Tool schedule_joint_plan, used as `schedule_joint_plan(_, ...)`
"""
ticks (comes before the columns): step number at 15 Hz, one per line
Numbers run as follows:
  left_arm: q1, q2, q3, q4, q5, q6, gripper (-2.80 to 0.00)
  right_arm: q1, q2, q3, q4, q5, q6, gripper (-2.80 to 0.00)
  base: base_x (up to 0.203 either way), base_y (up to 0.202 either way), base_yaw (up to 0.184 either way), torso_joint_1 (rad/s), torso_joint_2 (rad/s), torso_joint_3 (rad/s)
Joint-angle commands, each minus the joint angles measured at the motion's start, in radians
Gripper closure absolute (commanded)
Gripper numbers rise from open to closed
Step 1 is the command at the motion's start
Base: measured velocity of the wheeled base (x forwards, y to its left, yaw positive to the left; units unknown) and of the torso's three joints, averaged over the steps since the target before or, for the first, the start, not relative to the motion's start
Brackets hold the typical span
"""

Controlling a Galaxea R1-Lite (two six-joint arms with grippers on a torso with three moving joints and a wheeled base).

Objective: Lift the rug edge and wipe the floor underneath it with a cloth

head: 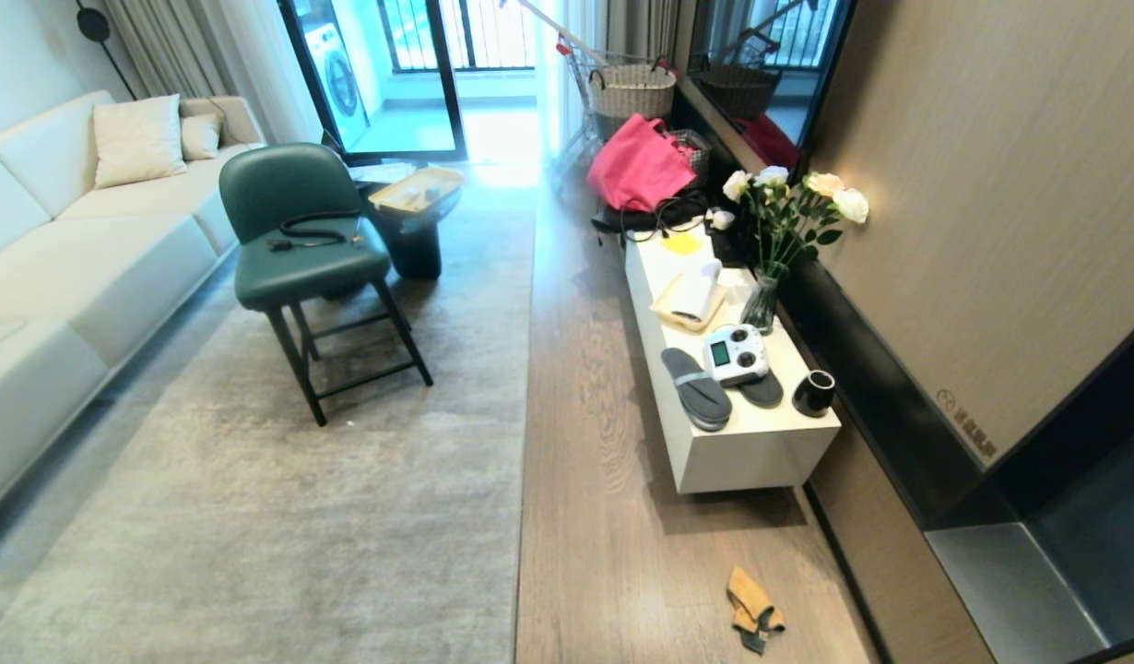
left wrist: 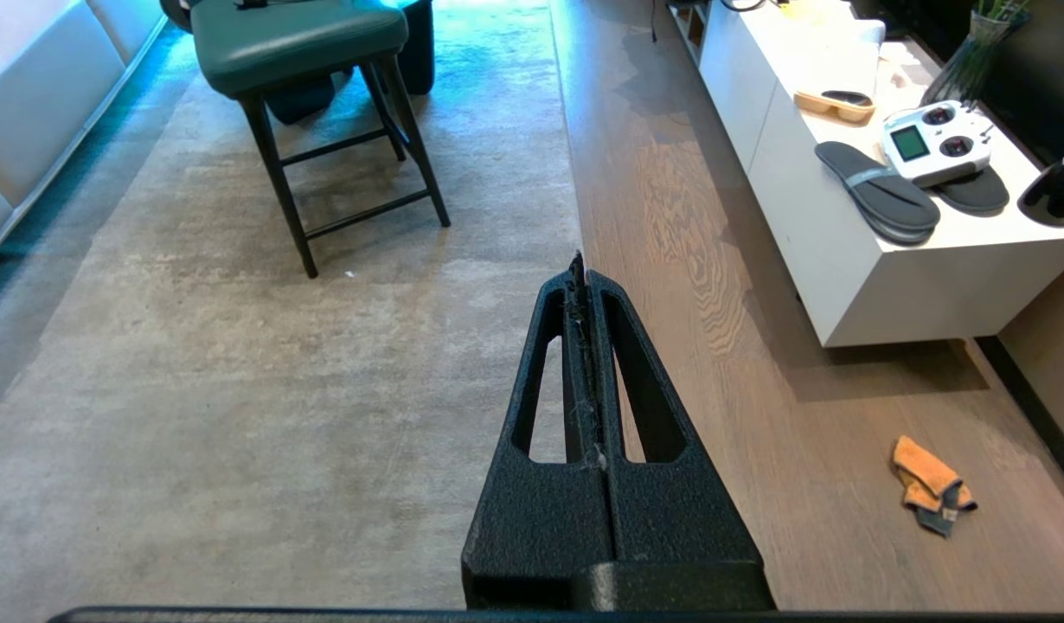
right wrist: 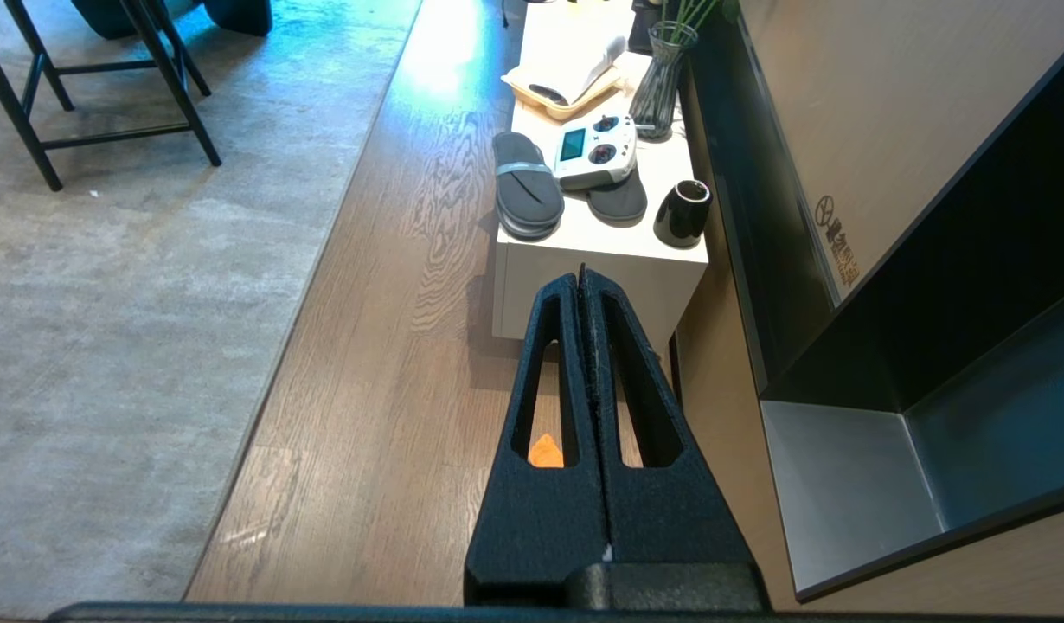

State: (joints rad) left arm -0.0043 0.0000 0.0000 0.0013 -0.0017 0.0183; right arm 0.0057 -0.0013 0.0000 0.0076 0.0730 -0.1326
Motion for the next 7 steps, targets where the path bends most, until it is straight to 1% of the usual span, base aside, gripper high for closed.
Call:
schedule_joint_plan(1, -0.002, 0.0, 0.0, 0.0, 0.0, 0.0, 0.0, 0.0, 0.001, 0.0, 0.0, 0.001, -0.001, 0.0, 0.0, 0.0, 0.0, 0.0, 0.0, 0.0)
schedule_joint_plan(7, 0.0, 0.0, 0.0, 0.0, 0.001, 0.0, 0.0, 0.0, 0.001, 0.0, 0.0, 0.001, -0.001, 0.0, 0.0, 0.0, 0.0, 0.0, 0.0, 0.0)
